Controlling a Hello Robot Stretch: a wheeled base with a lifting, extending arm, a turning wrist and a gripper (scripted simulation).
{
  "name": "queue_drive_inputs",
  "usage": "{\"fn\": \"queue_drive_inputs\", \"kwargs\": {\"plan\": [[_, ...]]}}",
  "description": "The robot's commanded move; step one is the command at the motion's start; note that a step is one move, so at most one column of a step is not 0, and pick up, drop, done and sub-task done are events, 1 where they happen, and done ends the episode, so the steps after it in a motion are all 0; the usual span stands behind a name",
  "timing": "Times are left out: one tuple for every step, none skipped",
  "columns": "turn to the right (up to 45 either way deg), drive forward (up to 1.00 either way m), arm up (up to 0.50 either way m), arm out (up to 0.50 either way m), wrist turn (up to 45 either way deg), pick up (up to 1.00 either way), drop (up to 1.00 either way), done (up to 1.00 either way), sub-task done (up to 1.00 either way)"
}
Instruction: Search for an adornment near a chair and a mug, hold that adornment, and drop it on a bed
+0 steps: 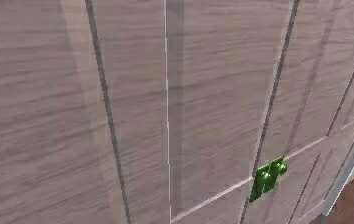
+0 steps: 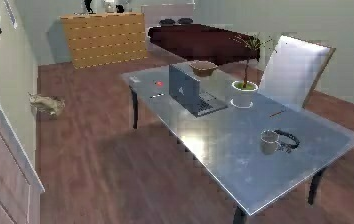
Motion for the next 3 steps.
{"fn": "queue_drive_inputs", "kwargs": {"plan": [[45.0, 0.0, 0.0, 0.0, 0.0, 0.0, 0.0, 0.0, 0.0], [45.0, 0.0, 0.0, 0.0, 0.0, 0.0, 0.0, 0.0, 0.0], [45.0, 0.0, 0.0, 0.0, 0.0, 0.0, 0.0, 0.0, 0.0]]}}
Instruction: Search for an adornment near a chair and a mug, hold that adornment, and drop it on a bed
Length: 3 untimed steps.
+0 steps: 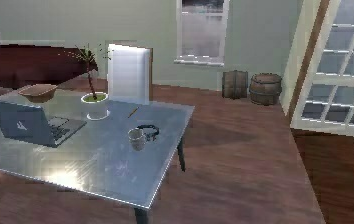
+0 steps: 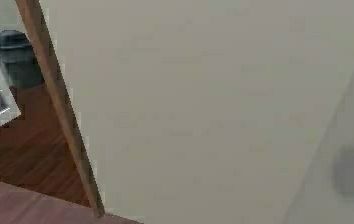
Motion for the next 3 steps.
{"fn": "queue_drive_inputs", "kwargs": {"plan": [[15.0, 0.0, 0.0, 0.0, 0.0, 0.0, 0.0, 0.0, 0.0], [0.0, 0.1, 0.0, 0.0, 0.0, 0.0, 0.0, 0.0, 0.0], [-45.0, 0.0, 0.0, 0.0, 0.0, 0.0, 0.0, 0.0, 0.0]]}}
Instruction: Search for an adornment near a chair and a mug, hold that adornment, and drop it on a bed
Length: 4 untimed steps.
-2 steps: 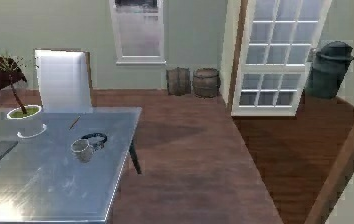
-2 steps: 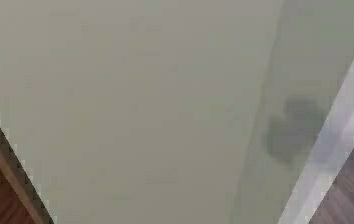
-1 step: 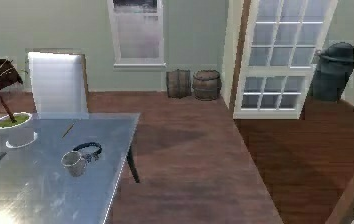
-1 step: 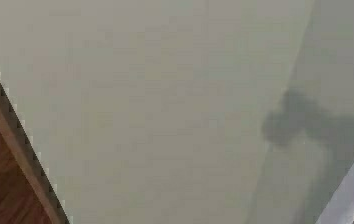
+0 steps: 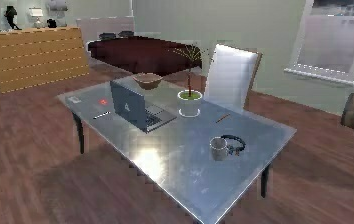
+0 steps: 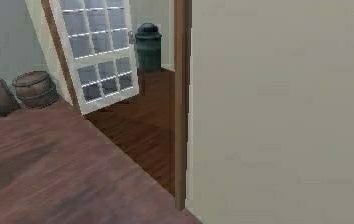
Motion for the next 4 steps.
{"fn": "queue_drive_inputs", "kwargs": {"plan": [[-30.0, 0.0, 0.0, 0.0, 0.0, 0.0, 0.0, 0.0, 0.0], [0.0, 0.1, 0.0, 0.0, 0.0, 0.0, 0.0, 0.0, 0.0], [45.0, 0.0, 0.0, 0.0, 0.0, 0.0, 0.0, 0.0, 0.0], [45.0, 0.0, 0.0, 0.0, 0.0, 0.0, 0.0, 0.0, 0.0]]}}
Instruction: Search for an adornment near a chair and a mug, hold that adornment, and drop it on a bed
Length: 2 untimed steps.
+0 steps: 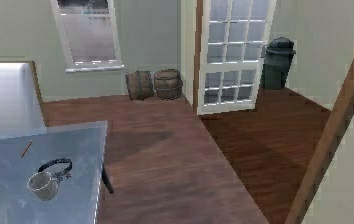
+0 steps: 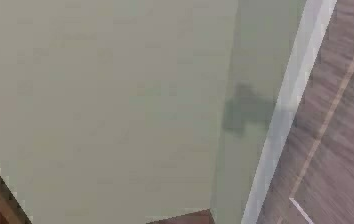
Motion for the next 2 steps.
{"fn": "queue_drive_inputs", "kwargs": {"plan": [[12.0, 0.0, 0.0, 0.0, 0.0, 0.0, 0.0, 0.0, 0.0], [0.0, 0.3, 0.0, 0.0, 0.0, 0.0, 0.0, 0.0, 0.0]]}}
